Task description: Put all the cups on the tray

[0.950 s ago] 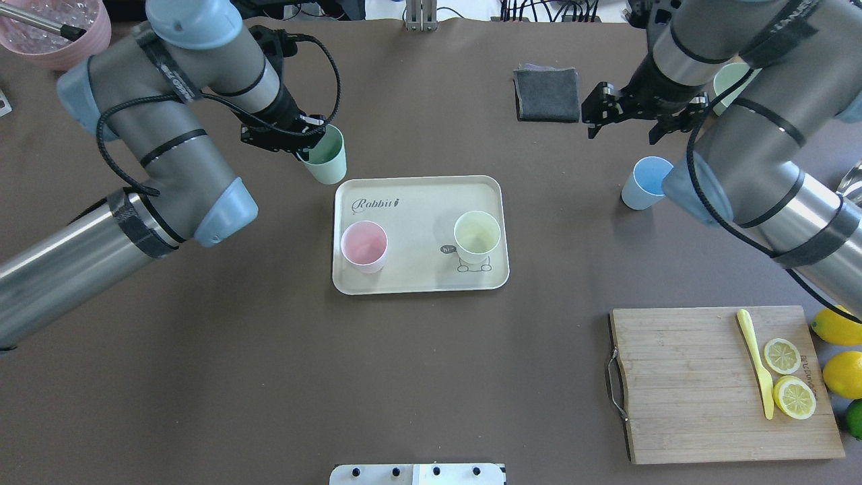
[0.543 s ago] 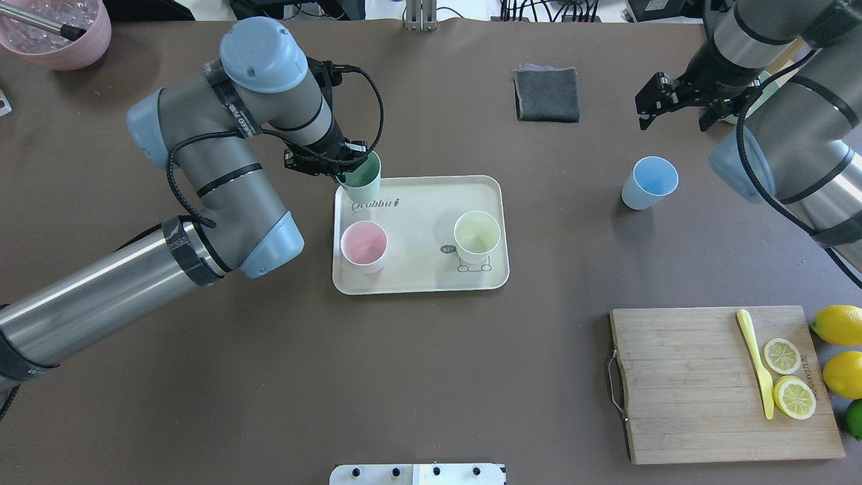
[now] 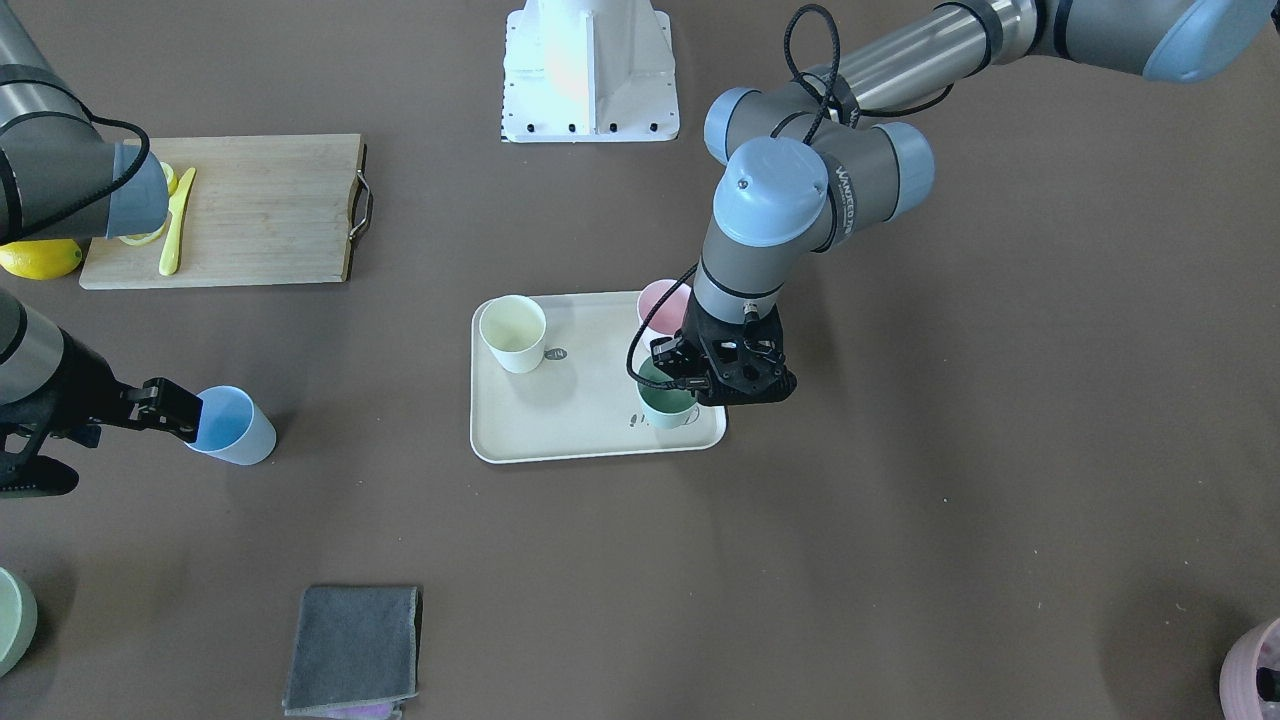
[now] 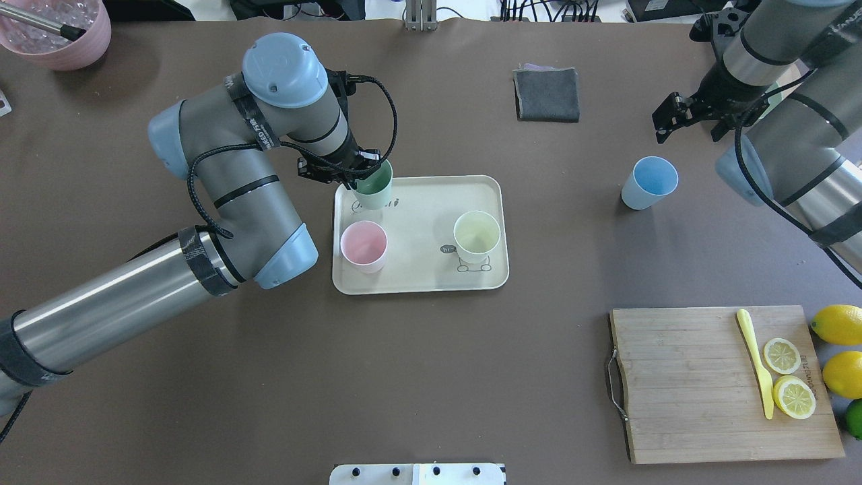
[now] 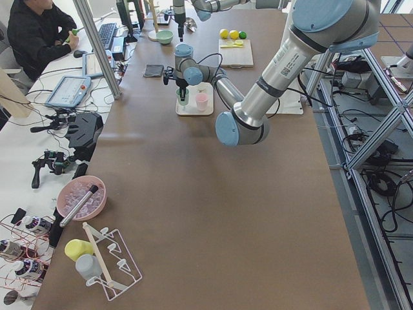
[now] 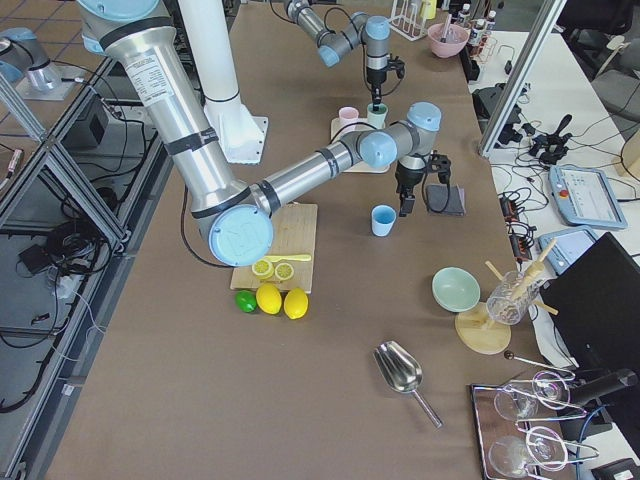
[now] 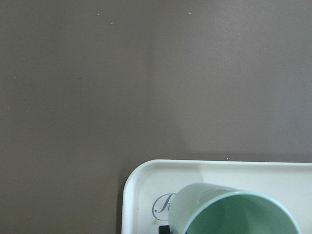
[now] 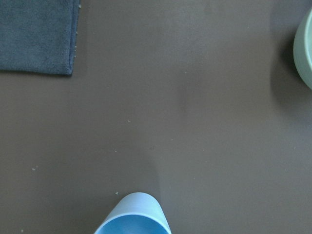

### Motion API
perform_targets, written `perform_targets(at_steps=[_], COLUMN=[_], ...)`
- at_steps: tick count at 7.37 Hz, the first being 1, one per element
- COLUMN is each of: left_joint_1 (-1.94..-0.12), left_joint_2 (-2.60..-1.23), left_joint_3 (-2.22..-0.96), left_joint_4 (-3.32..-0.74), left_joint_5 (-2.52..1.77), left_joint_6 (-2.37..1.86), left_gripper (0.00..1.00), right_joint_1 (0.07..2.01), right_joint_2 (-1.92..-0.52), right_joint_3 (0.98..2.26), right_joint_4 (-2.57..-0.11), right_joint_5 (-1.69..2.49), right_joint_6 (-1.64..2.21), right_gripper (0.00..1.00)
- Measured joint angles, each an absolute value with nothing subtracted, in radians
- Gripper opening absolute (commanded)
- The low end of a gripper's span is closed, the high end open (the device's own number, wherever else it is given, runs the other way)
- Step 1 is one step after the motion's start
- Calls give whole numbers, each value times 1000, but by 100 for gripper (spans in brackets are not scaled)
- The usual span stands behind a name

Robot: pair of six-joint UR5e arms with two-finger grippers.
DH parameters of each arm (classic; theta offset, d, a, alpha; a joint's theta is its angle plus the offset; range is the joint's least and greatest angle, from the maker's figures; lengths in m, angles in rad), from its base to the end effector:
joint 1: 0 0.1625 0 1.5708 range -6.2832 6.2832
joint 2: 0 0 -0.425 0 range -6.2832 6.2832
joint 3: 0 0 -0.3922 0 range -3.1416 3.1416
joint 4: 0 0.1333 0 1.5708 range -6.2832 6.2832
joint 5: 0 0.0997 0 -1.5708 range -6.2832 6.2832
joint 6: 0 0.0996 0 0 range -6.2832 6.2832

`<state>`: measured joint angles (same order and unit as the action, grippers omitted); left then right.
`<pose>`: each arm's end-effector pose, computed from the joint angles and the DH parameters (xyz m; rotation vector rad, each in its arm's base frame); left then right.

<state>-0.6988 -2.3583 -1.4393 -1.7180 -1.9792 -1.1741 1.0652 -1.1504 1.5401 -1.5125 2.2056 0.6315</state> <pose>0.5116 -0.5523 0.2149 0.0827 0.8765 -0.1184 -0.2551 -0.6141 0.4306 0.0287 -0.7582 -0.0224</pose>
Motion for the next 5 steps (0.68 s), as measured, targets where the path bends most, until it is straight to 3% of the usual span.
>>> perform_targets(at_steps=[5], left_joint_1=[-698], left_joint_2=[-2352], left_joint_3=[-1435], left_joint_4=[-1718], left_joint_5=[-1979], left_joint_6=[-1169], left_gripper=[0], right_joint_1=[1011], right_joint_2=[-1249], right_joint_3=[1551], right_joint_4=[-1358], right_joint_5=[2209], right_joint_6=[724], right_gripper=[100])
